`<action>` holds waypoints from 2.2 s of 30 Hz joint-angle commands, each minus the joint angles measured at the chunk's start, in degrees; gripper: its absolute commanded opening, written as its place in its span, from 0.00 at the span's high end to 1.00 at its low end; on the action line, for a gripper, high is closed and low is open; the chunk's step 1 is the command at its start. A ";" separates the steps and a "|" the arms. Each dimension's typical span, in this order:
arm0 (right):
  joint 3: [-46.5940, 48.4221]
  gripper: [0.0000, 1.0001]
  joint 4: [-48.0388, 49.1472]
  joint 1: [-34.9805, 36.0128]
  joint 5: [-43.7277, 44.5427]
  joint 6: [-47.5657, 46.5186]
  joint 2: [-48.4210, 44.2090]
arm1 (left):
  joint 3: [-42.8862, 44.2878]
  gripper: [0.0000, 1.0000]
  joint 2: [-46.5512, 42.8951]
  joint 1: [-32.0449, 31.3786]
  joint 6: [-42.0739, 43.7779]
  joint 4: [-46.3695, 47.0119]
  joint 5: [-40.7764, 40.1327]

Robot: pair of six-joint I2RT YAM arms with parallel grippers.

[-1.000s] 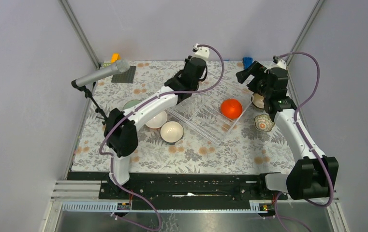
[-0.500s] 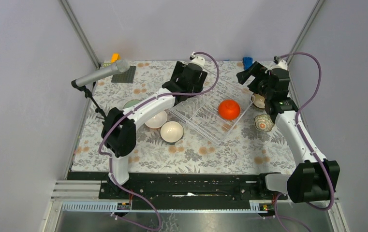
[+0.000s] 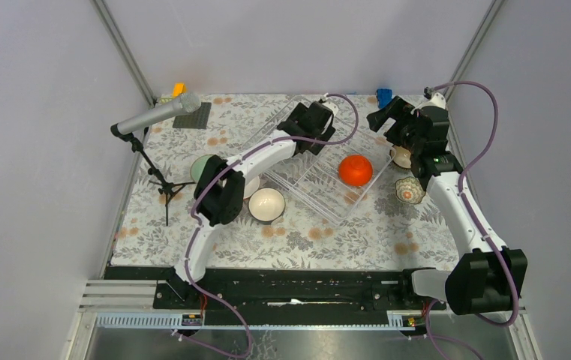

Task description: Unload the bowls from the dish rack

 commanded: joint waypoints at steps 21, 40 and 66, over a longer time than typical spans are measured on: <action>0.60 0.00 0.50 -0.14 -0.74 -0.57 -2.17 | 10.37 0.36 2.80 2.37 4.43 -4.50 -8.59; 0.68 0.00 0.67 -0.15 -1.28 -0.58 -1.89 | -12.11 0.69 -18.60 2.39 -3.32 17.08 -13.54; -15.10 0.15 18.70 5.54 -27.73 -1.46 1.87 | -46.43 0.70 -46.07 4.37 -42.74 37.12 29.24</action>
